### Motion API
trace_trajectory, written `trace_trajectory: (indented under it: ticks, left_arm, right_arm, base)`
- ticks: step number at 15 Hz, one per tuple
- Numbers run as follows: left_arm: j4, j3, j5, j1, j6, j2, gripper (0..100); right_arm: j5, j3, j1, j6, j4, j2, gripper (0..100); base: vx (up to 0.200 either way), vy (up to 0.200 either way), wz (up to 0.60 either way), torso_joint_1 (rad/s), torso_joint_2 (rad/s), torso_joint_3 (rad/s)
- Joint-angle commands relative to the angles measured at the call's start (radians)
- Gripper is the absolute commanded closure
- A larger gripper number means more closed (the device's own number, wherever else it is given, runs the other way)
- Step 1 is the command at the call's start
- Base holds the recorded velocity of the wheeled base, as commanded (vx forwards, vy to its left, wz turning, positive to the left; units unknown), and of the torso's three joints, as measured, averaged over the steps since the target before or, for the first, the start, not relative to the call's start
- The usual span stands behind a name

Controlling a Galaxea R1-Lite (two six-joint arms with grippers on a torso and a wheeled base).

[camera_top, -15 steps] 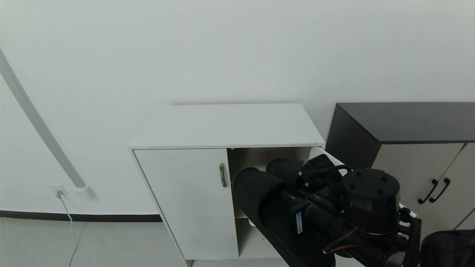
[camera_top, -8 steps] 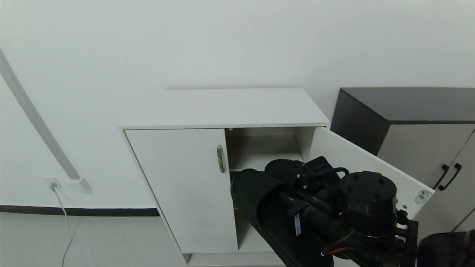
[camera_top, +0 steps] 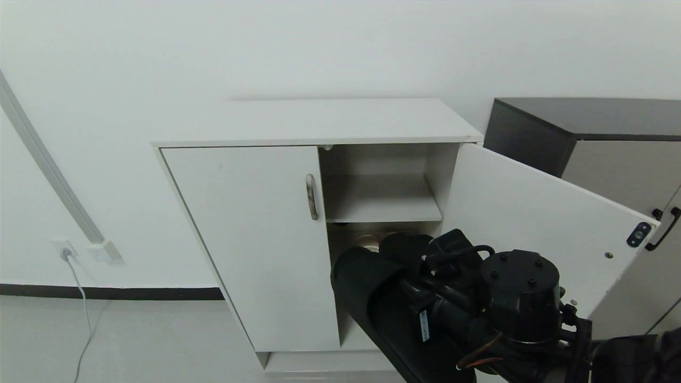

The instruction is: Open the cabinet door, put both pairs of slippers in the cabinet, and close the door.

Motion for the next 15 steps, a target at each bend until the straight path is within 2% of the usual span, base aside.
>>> trace_trajectory:
  ticks: [1, 9, 15]
  left_arm:
    - [0.0, 0.0, 0.0, 0.0, 0.0, 0.001, 100]
    - [0.0, 0.0, 0.0, 0.0, 0.0, 0.001, 100]
    - [0.0, 0.0, 0.0, 0.0, 0.0, 0.001, 100]
  right_arm:
    - [0.0, 0.0, 0.0, 0.0, 0.0, 0.006, 100]
    - [-0.001, 0.001, 0.0, 0.0, 0.0, 0.006, 100]
    - [-0.003, 0.003, 0.0, -0.01, 0.0, 0.017, 100]
  base:
    - [0.0, 0.0, 0.0, -0.129, 0.46, 0.349]
    - [0.0, 0.0, 0.0, -0.065, 0.44, 0.378]
    - [0.0, 0.0, 0.0, 0.0, 0.1, 0.089]
